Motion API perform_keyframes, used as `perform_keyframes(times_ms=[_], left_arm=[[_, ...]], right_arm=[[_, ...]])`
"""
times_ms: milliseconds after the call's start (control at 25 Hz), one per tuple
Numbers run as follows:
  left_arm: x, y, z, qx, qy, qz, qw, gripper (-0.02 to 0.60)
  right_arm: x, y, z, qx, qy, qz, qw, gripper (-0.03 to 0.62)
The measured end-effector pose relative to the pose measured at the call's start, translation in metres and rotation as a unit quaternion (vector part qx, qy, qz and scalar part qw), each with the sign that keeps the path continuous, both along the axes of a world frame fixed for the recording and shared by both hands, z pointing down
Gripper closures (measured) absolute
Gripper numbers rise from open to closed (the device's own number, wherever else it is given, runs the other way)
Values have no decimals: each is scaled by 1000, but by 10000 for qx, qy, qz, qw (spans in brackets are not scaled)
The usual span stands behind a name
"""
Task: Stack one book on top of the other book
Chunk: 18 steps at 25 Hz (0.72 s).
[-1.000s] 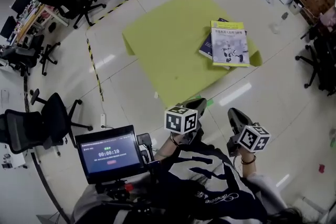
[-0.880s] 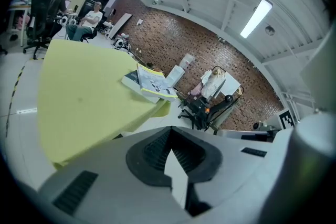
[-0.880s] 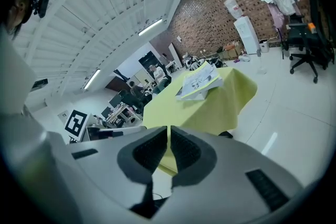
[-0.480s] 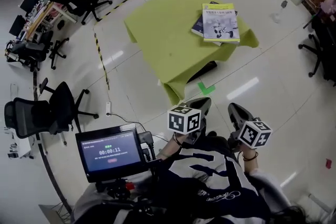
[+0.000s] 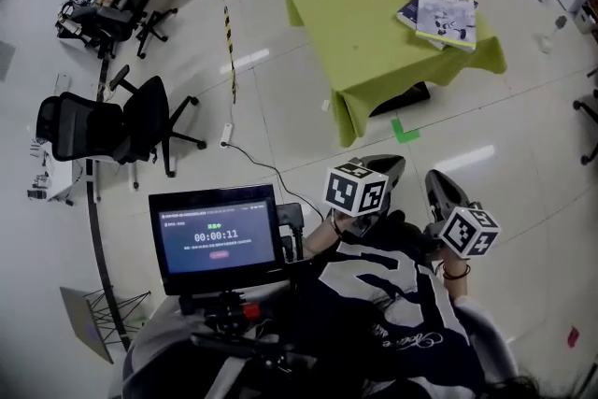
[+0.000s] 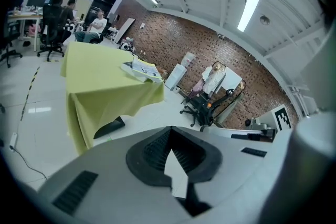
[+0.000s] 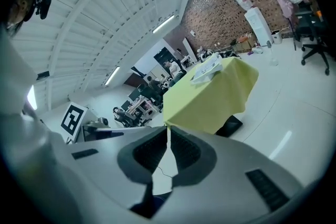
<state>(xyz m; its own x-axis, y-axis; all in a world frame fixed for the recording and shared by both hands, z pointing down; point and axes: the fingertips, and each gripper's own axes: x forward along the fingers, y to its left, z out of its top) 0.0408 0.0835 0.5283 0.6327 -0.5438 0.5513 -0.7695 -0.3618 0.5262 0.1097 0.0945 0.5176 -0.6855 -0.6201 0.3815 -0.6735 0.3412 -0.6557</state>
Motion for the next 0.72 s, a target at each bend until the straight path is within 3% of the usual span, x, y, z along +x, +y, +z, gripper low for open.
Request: perform_keyframes(times_ms=[280, 520, 720], left_arm=[[-7, 5, -17, 262, -101, 117, 9995, 577], [-2, 4, -16, 414, -93, 359, 9985, 577], [-31, -18, -20, 396, -30, 349, 9986, 577]], right_arm=[[-24, 10, -15, 278, -35, -240, 9993, 586], [-24, 6, -14, 440, 100, -114, 9989, 586], [-50, -14, -17, 378, 142, -61, 9992, 586]])
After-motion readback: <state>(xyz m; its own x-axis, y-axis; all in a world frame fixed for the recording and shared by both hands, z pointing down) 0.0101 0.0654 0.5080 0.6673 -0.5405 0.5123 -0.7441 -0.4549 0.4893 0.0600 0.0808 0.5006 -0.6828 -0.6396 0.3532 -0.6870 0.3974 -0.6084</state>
